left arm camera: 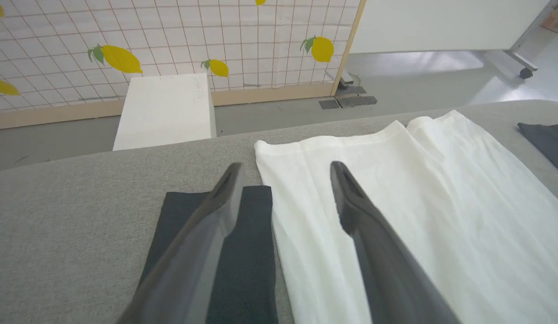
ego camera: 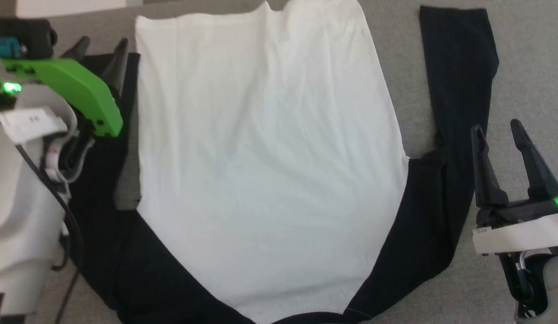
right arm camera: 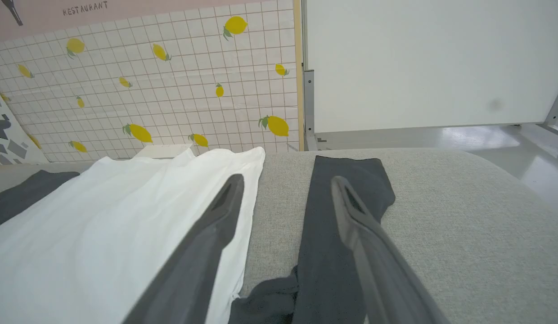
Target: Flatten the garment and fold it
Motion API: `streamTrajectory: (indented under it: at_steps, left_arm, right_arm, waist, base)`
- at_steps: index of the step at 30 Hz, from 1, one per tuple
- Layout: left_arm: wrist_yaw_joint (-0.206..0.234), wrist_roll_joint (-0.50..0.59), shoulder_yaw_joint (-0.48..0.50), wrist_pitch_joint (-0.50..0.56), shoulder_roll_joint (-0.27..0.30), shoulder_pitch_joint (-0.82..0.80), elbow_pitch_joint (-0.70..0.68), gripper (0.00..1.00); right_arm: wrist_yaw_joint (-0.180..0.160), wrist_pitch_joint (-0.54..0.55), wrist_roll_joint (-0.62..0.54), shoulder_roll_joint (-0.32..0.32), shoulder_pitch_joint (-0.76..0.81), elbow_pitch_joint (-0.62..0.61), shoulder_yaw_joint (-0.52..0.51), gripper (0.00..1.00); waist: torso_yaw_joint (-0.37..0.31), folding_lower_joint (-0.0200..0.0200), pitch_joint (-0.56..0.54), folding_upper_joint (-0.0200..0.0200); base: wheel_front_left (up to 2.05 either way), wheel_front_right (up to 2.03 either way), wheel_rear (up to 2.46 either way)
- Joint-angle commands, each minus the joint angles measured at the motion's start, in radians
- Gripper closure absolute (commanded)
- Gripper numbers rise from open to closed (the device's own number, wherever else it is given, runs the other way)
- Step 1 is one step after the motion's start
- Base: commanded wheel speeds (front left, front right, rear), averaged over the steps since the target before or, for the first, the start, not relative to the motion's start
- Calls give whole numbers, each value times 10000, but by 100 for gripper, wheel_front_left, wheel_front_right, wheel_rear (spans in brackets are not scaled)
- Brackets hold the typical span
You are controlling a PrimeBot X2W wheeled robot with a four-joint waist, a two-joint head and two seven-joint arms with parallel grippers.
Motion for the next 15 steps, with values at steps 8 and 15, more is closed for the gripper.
streamTrajectory:
  at_steps: [8,15]
  left_arm:
    - [469,-220,-377,3308,820,-1002,669,0]
    - [1633,333,-498,4674,1556,-546,409,0]
  right_arm:
    - [-15,-349,304,-50,-623,205,253,0]
    - [-15,-506,427,-10,-816,354,418,0]
  waist:
    - [-1046,-1,1430,0]
    - [-1239,-1,1683,0]
  base:
    - [0,0,0]
    - [0,0,0]
